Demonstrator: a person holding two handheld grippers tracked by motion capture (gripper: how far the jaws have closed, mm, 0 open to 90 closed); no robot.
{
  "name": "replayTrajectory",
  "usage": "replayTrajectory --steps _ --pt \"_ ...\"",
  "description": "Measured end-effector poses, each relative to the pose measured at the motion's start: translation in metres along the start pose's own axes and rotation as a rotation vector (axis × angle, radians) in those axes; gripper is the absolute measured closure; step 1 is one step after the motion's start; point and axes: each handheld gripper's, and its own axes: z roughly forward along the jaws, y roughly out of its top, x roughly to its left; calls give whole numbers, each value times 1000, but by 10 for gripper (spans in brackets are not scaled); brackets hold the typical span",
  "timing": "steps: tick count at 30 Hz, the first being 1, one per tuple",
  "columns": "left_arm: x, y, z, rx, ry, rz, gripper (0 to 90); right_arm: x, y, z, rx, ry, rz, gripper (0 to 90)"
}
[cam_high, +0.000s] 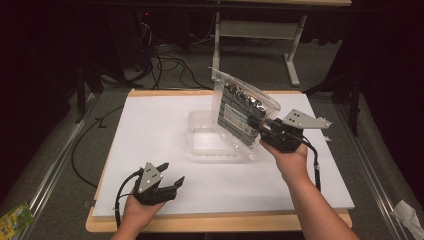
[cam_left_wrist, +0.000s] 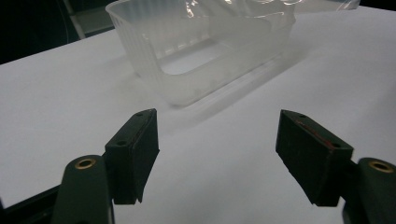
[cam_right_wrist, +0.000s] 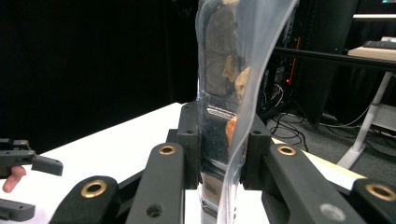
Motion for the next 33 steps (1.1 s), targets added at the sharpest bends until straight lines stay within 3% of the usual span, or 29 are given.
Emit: replayTrajectory --steps 18,33 --pt "0 1 0 -5 -8 7 302 -4 2 57 33 -22 -14 760" --pt "0 1 1 -4 -17 5 301 -7 1 83 65 -46 -32 760"
